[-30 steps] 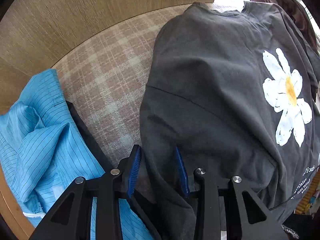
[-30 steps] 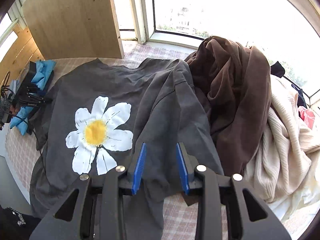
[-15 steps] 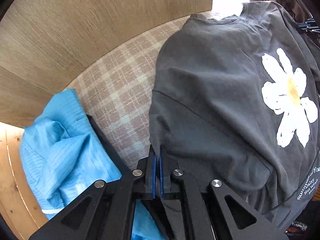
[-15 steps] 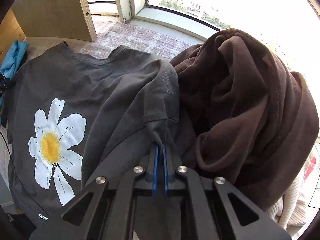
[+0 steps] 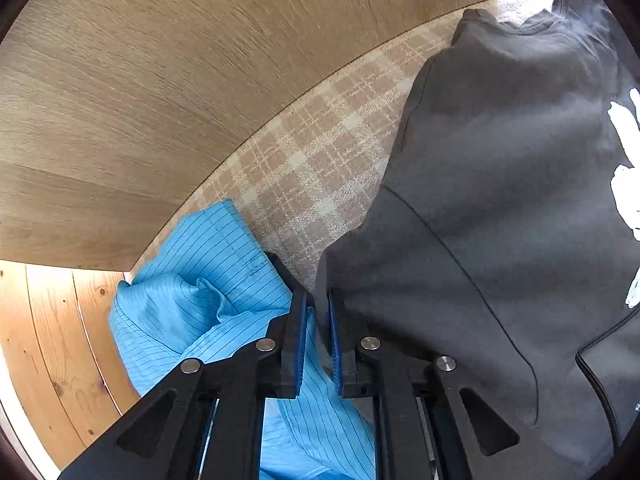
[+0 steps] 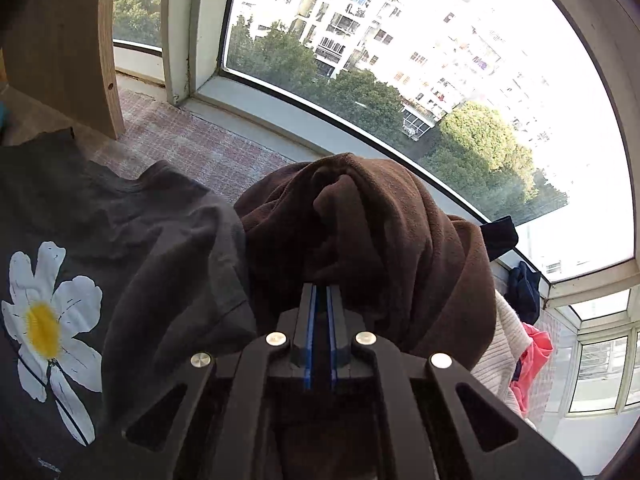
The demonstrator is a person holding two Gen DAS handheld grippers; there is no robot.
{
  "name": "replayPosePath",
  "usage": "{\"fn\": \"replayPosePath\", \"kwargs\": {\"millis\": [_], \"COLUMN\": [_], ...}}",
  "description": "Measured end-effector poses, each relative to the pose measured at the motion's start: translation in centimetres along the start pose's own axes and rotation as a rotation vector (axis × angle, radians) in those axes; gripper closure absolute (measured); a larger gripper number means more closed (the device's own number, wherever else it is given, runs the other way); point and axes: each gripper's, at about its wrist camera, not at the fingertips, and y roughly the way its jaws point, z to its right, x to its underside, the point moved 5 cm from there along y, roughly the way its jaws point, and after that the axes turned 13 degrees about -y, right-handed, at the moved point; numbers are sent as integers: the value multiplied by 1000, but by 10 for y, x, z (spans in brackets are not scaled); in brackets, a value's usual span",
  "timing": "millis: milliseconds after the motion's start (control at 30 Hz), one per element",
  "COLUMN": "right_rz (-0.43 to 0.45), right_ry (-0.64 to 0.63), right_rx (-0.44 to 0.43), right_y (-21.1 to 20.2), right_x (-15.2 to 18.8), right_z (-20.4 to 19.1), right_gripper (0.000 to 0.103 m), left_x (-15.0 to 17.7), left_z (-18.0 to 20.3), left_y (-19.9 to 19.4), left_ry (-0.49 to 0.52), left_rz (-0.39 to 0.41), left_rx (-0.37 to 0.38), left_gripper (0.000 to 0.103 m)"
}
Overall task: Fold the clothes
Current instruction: 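Pull the shirt hem with both tools to straighten the shirt, then open both tools to release the shirt hem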
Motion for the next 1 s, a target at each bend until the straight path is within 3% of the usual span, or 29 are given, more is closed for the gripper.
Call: {"fn": "replayPosePath", "kwargs": {"millis": [33,67,333,367,433,500,600,667,800,833,900,967,1000], "right_rz": [13,24,-91,-106,-142,-140,-184,-210,-172,-160,-114,-51,-18], "right_ry": [-2,-5,-22,-40,-78,-142,-121,-45,-111,-106,-57,4,14], "right_rx": [-49,-93,-156,-137,-109,-55,102,91,84,74,74,110,71], "right_y": [-2,-4,31,36,44,40,44,53,37,30,10,-15,-21], "right_x": [-1,-1,9,11,15,16,20,26,24,24,21,15,12], "right_z": [-5,-9,-19,-22,-28,-30,0,15,2,2,10,21,18], "right_gripper": [60,56,56,57,100,100,101,101,98,97,88,88,86], "left_x": [0,1,1,-1,-3,-4,-5,-5,-3,-1,0,2,1], "left_z": [-1,-2,-8,-7,-8,-11,-19,-26,-44,-51,-64,-75,-75], "left_y": [0,-1,-2,0,4,6,10,14,7,4,-2,-11,-20], "left_ry": [-2,-3,-14,-12,-19,-31,-80,-128,-211,-223,-256,-296,-305], "left_rz": [0,0,-1,-1,0,4,4,3,21,30,43,58,68], "left_rx": [5,11,50,52,64,82,134,190,307,324,376,447,487], "left_gripper": [89,89,88,89,89,88,89,86,82,76,75,77,77]}}
